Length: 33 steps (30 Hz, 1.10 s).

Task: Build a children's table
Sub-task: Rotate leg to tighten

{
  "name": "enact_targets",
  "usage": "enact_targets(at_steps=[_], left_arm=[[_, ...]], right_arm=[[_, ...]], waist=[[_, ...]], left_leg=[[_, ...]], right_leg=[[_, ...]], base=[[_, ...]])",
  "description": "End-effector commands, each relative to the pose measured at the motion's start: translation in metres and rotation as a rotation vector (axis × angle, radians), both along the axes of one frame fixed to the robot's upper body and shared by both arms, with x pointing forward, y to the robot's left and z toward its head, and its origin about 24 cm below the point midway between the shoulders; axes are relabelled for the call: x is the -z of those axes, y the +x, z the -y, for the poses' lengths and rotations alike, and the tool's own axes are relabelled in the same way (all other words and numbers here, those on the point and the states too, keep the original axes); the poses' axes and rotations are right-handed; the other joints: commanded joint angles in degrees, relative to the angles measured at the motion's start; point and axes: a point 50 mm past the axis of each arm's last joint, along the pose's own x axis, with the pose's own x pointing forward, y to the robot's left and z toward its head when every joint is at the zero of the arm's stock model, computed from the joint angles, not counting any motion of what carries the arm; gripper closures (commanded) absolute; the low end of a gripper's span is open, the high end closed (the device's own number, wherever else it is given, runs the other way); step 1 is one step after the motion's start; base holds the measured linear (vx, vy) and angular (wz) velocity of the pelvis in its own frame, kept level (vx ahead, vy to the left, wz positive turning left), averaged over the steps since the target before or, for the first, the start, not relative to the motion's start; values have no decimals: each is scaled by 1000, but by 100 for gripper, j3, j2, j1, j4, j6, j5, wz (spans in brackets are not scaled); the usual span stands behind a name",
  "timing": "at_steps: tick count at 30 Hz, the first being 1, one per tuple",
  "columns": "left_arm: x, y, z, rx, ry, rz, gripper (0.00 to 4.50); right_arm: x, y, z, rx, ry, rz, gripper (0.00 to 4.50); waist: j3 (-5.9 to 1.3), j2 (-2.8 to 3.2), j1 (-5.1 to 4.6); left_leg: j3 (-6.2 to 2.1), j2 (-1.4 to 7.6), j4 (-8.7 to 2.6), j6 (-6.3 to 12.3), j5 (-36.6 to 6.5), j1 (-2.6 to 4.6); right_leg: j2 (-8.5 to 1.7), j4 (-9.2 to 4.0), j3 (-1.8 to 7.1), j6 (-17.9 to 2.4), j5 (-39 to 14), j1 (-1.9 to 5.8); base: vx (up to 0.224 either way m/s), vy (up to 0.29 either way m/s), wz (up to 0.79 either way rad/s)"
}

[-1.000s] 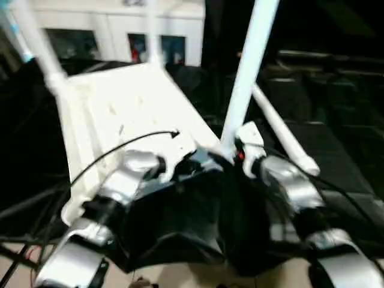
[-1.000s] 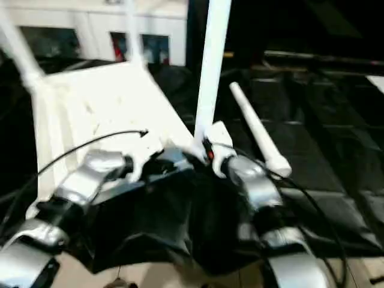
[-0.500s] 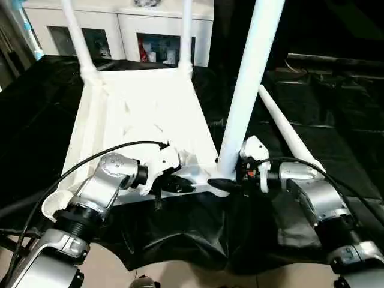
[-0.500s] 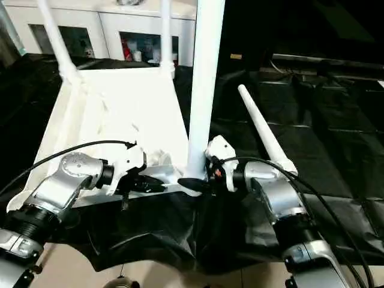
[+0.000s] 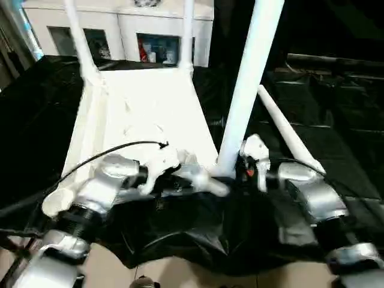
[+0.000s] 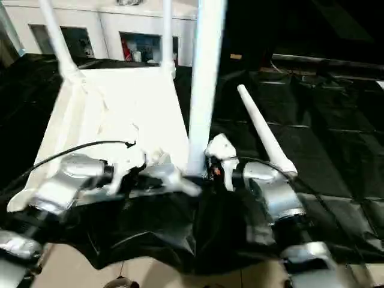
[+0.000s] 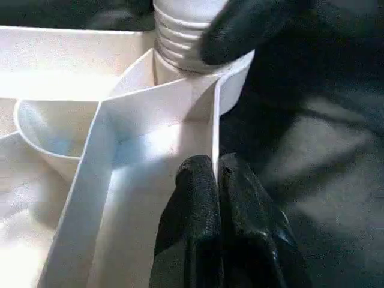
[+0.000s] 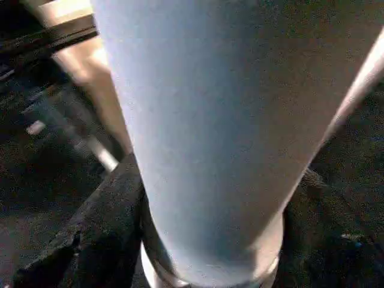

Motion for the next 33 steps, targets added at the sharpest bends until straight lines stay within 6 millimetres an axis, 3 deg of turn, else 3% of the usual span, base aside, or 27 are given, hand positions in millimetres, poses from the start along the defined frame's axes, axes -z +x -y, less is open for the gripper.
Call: enact_targets(at_steps=[1, 2, 3, 4, 6, 11, 13, 14, 17, 22, 28, 33], left_arm=[[-18, 11, 14, -41, -57, 79, 450], [-19, 17, 20, -100, -55, 93, 450], [-19, 19, 22, -115, -51, 97, 450], [-21, 26, 32, -189, -57, 110, 450], [-23, 31, 40, -251, -62, 121, 450], [-28, 34, 60, -272, -87, 145, 450], [-27, 33, 61, -258, -79, 152, 450], [-27, 33, 61, -248, -77, 156, 450], [-26, 30, 59, -205, -86, 151, 450], [-24, 20, 52, -88, -104, 146, 450], [-22, 8, 40, 28, -114, 99, 450], [-20, -3, 24, 147, -100, 61, 450]], right_arm=[[8, -1, -11, 8, -1, -45, 182], [13, 4, -18, 102, 17, -64, 182], [14, 5, -20, 133, 22, -72, 182], [19, 12, -28, 246, 31, -92, 182], [21, 17, -37, 338, 43, -110, 183], [16, 25, -57, 425, 63, -66, 183], [13, 25, -62, 392, 67, -44, 183], [12, 25, -64, 372, 83, -53, 127], [8, 24, -64, 313, 140, -76, 113], [3, 23, -47, 186, 76, -25, 75], [-6, 12, -27, -26, 52, 9, 75], [-9, -7, -7, -243, -30, 3, 75]], waist=[[-374, -17, -26], [-372, -40, -37], [-365, -26, -55], [-372, -57, -63], [-382, -41, -113], [-398, -35, -159], [-411, -29, -145], [-419, -27, -137], [-426, -27, -133], [-405, -44, -140], [-402, -45, -94], [-396, -42, 36]], left_leg=[[-134, 163, -421, -82, -1864, 122], [-125, 157, -415, -53, -1819, 103], [-127, 149, -415, -74, -1834, 118], [-137, 145, -415, -73, -1828, 106], [-132, 134, -401, -106, -1776, 120], [-130, 138, -403, -31, -1708, 87], [-116, 136, -394, 44, -1621, 76], [-111, 139, -395, 87, -1501, 62], [-96, 139, -390, 209, -1375, 54], [-111, 157, -402, 180, -1516, 59], [-91, 176, -396, 279, -1407, 69], [-82, 206, -402, 278, -1422, 79]], right_leg=[[-372, -513, 277, -803, -2559, 235], [-371, -523, 282, -739, -2608, 239], [-371, -540, 282, -718, -2701, 209], [-377, -542, 265, -690, -2757, 234], [-373, -552, 262, -677, -2802, 209], [-367, -529, 260, -757, -2432, 227], [-356, -498, 275, -820, -2154, 240], [-349, -460, 281, -892, -1911, 262], [-340, -417, 285, -1046, -1513, 292], [-365, -451, 277, -995, -1922, 290], [-349, -419, 302, -1067, -1634, 281], [-352, -412, 307, -995, -1761, 276]], base=[[0, 0, 0], [0, 0, 0], [0, 0, 0], [0, 0, 0], [0, 0, 0], [0, 0, 0], [0, 0, 0], [0, 0, 0], [0, 0, 0], [0, 0, 0], [0, 0, 0], [0, 0, 0]])
